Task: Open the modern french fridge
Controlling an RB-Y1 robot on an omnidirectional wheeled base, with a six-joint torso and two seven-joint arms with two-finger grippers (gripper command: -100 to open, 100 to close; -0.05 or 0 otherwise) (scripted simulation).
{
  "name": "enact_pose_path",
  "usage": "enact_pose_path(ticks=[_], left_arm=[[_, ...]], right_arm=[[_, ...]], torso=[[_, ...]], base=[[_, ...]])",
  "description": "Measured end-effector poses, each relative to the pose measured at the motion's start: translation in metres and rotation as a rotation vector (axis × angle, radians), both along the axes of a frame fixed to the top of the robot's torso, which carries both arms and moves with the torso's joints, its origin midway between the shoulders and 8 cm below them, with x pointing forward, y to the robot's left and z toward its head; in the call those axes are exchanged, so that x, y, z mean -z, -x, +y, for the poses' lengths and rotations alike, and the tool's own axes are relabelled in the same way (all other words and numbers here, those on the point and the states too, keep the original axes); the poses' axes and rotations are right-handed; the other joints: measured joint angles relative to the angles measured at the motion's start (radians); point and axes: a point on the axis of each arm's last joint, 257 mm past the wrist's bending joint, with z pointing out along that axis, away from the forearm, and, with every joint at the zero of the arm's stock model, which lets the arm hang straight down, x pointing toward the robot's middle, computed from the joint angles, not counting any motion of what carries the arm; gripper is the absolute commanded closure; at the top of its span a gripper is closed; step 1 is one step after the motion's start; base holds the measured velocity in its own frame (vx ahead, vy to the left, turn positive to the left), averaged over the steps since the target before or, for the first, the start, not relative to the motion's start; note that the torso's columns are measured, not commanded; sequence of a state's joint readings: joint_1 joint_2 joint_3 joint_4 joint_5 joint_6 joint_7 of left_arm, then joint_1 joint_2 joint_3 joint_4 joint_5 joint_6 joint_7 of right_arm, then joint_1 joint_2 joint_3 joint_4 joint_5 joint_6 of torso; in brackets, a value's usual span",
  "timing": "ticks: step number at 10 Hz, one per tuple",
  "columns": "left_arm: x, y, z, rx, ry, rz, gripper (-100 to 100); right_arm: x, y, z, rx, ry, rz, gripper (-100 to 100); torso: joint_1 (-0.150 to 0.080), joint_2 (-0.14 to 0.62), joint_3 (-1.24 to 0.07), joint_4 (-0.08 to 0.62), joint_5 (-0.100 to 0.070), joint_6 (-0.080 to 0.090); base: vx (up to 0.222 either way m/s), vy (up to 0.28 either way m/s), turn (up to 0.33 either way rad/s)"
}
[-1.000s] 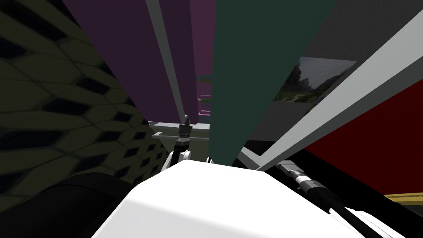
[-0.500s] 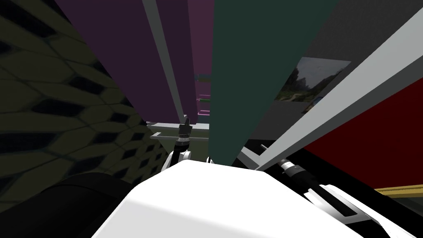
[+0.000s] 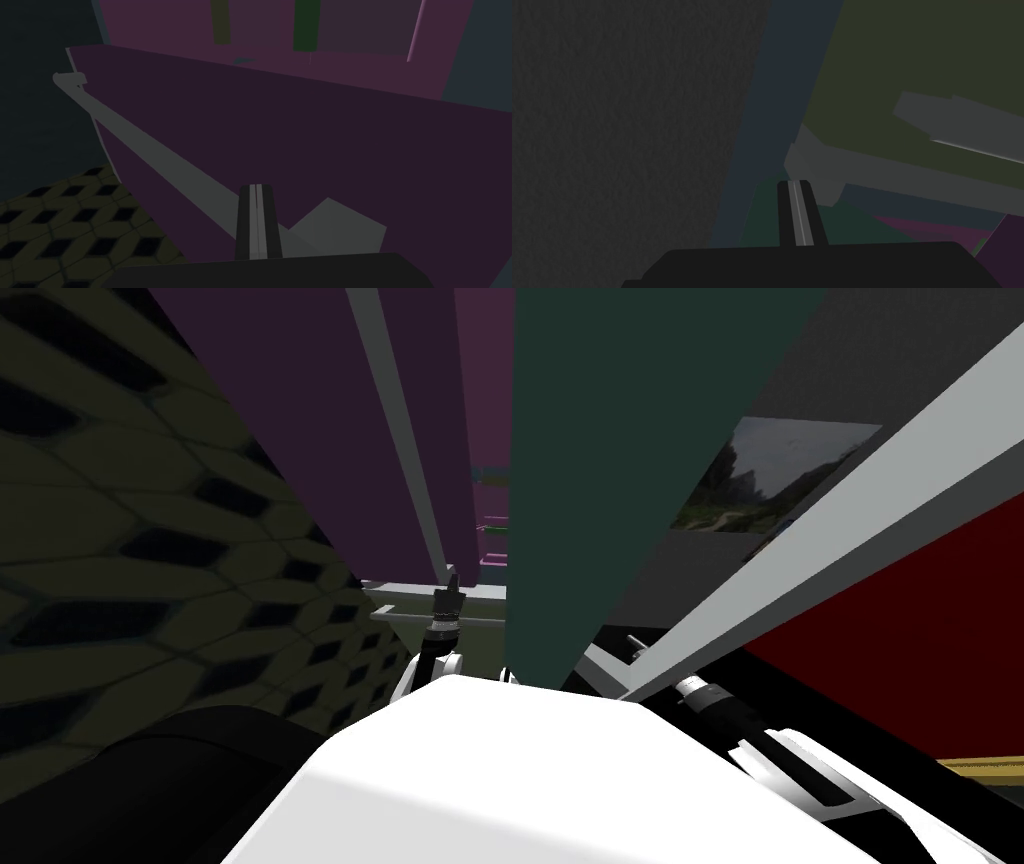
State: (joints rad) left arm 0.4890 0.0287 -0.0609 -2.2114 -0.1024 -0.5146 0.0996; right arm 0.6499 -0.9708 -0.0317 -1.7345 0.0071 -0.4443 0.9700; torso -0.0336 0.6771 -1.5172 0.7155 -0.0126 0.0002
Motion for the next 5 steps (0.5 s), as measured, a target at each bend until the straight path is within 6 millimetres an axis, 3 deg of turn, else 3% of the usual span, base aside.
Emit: enact_pose_path(ticks=[1,3,4,5], left_arm=[[0.0,0.0,0.0,0.0,0.0,0.0,0],[0.0,0.0,0.0,0.0,0.0,0.0,0],[0.0,0.0,0.0,0.0,0.0,0.0,0],[0.0,0.0,0.0,0.0,0.0,0.0,0]], right_arm=[[-0.01,-0.005,0.018,-0.038,-0.006,-0.021,100],[-0.028,-0.005,0.042,-0.101,-0.009,-0.056,100],[-0.038,-0.008,0.059,-0.141,-0.017,-0.08,100],[-0.041,-0.007,0.069,-0.17,-0.006,-0.091,100]], torso=[[0.004,0.009,0.004,0.004,0.003,0.002],[0.006,0.014,0.007,0.007,0.003,0.0],[0.006,0.014,0.007,0.007,0.003,0.002],[0.006,0.014,0.007,0.007,0.003,0.003]], base=[[-0.05,-0.008,-0.018],[-0.031,-0.039,0.245],[-0.013,-0.017,-0.035],[-0.053,-0.018,0.29]])
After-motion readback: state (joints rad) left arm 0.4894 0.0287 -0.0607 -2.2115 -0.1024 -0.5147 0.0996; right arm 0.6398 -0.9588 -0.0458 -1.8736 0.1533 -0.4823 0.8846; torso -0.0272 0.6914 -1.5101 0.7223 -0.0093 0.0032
